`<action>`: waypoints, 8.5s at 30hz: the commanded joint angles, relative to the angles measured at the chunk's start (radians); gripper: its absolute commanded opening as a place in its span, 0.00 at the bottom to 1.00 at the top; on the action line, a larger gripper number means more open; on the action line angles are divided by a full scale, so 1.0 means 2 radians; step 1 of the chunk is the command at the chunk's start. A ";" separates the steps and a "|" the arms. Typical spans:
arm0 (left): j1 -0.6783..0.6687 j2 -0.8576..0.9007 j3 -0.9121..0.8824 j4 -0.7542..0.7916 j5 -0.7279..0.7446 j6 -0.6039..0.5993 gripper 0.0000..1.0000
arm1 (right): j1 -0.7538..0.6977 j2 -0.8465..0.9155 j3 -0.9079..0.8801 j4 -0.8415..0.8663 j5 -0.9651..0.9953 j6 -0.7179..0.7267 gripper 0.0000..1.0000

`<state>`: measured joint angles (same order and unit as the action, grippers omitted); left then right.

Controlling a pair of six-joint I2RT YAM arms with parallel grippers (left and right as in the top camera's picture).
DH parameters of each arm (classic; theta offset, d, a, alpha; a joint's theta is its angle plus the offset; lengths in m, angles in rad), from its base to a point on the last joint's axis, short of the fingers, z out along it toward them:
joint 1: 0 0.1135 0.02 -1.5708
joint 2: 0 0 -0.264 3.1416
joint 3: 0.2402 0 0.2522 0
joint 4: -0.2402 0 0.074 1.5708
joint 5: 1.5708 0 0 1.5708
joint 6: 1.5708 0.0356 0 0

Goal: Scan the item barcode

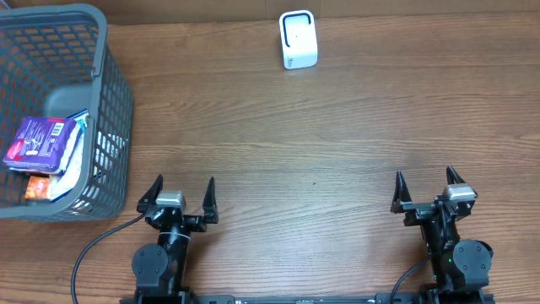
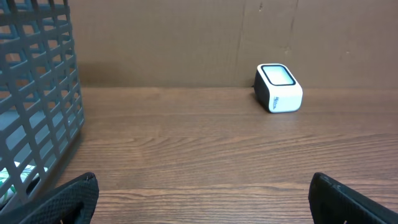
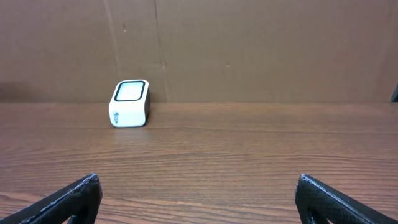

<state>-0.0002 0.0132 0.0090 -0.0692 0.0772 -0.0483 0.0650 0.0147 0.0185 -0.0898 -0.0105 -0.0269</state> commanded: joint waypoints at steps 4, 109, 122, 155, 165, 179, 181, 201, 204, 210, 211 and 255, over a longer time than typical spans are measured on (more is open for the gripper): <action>0.001 -0.004 -0.002 -0.002 -0.003 0.010 1.00 | -0.003 -0.006 -0.005 0.003 0.005 -0.004 1.00; 0.151 0.759 1.222 -0.662 0.066 0.068 1.00 | -0.003 -0.006 -0.005 0.002 0.005 -0.004 1.00; 0.282 0.791 1.219 -0.642 -0.239 -0.094 1.00 | -0.003 -0.006 -0.005 0.002 0.005 -0.004 1.00; 0.292 0.897 0.800 -0.440 -0.182 0.176 0.94 | -0.003 -0.006 -0.005 0.002 0.005 -0.004 1.00; 0.292 0.899 0.708 -0.323 -0.167 0.223 0.87 | -0.003 -0.006 -0.005 0.003 0.005 -0.004 1.00; 0.308 0.899 0.646 -0.252 -0.159 0.236 0.68 | -0.003 -0.006 -0.005 0.003 0.005 -0.004 1.00; 0.314 0.899 0.641 -0.250 -0.160 0.236 0.59 | -0.003 -0.006 -0.005 0.003 0.005 -0.004 1.00; 0.337 0.837 0.693 -0.245 -0.133 0.047 0.04 | -0.003 -0.006 -0.005 0.003 0.005 -0.004 1.00; 0.337 0.796 0.726 -0.247 -0.133 0.013 0.04 | -0.003 -0.006 -0.005 0.003 0.005 -0.004 1.00; 0.337 0.705 0.750 -0.239 -0.058 -0.011 0.04 | -0.003 -0.006 -0.005 0.002 0.005 -0.004 1.00; 0.337 0.692 0.750 -0.237 -0.041 -0.011 0.04 | -0.003 -0.006 -0.005 0.002 0.005 -0.004 1.00; 0.337 1.008 0.749 -0.307 -0.110 0.142 0.92 | -0.003 -0.006 -0.005 0.003 0.005 -0.004 1.00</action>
<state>0.6678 1.9690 1.5082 -0.6624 -0.0750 0.2207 0.0650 0.0120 0.0185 -0.0898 -0.0105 -0.0269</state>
